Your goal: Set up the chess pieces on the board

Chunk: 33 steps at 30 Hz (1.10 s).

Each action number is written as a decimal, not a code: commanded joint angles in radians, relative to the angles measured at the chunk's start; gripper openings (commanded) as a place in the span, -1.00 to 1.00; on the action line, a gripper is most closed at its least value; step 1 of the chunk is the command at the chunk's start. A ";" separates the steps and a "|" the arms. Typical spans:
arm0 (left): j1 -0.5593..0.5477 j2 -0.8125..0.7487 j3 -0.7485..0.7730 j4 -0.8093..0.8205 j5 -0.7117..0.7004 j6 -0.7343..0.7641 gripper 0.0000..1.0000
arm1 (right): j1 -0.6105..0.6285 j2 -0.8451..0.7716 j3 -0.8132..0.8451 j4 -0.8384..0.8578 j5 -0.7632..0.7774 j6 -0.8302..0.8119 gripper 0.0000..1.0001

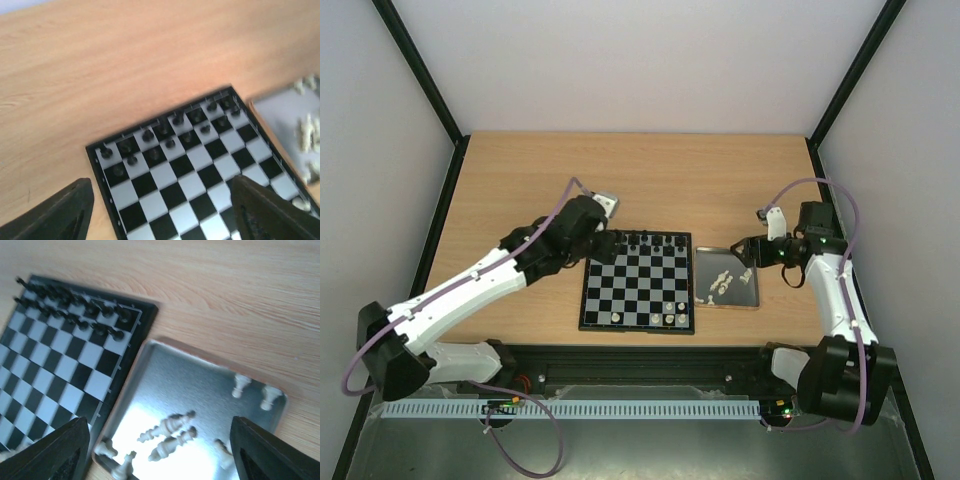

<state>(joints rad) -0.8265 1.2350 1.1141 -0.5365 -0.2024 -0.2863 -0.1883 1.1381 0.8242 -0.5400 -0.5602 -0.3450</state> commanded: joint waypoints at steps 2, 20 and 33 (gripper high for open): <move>0.094 -0.144 -0.202 0.280 -0.031 0.101 0.96 | 0.023 0.062 0.053 -0.207 0.112 -0.162 0.42; 0.136 -0.255 -0.413 0.433 -0.116 0.093 0.98 | 0.183 0.231 0.027 -0.089 0.376 -0.045 -0.14; 0.136 -0.236 -0.393 0.405 -0.168 0.066 0.98 | 0.190 0.297 0.027 -0.046 0.563 0.027 -0.31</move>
<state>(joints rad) -0.6868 1.0088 0.7136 -0.1417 -0.3283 -0.2100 -0.0021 1.3899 0.8471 -0.5758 -0.0589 -0.3511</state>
